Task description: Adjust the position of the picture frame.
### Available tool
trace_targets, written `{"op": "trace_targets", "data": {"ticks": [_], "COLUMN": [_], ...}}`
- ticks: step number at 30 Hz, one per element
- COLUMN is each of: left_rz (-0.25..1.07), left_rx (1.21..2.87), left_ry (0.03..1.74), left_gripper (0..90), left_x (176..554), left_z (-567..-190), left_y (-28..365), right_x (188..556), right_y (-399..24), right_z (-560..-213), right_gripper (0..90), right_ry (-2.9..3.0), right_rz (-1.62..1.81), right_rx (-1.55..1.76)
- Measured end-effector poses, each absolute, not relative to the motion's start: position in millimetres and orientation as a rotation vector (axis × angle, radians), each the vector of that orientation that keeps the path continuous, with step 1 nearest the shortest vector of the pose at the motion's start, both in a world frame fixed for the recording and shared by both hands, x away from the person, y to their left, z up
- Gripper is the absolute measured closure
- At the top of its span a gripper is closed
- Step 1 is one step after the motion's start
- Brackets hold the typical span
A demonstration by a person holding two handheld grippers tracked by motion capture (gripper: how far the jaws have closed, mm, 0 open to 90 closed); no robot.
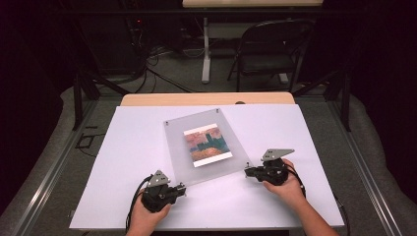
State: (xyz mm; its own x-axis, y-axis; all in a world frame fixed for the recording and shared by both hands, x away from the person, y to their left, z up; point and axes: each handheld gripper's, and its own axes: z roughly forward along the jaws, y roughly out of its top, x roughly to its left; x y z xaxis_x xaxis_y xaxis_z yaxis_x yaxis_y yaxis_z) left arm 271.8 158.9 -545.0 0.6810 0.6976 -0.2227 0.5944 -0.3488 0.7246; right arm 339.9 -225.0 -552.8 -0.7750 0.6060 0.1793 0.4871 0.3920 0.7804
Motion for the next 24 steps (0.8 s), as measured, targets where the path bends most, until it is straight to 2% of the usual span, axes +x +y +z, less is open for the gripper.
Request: {"op": "trace_targets", "data": {"ticks": [24], "left_rz": [0.208], "left_rx": [2.037], "left_ry": [1.04], "left_gripper": [85.3], "left_x": [296], "left_z": [-545], "left_y": [166], "right_x": [312], "right_y": [-219], "right_z": [-550], "right_gripper": [85.7], "right_ry": [2.525], "right_rz": [1.32], "right_rx": [0.997]}}
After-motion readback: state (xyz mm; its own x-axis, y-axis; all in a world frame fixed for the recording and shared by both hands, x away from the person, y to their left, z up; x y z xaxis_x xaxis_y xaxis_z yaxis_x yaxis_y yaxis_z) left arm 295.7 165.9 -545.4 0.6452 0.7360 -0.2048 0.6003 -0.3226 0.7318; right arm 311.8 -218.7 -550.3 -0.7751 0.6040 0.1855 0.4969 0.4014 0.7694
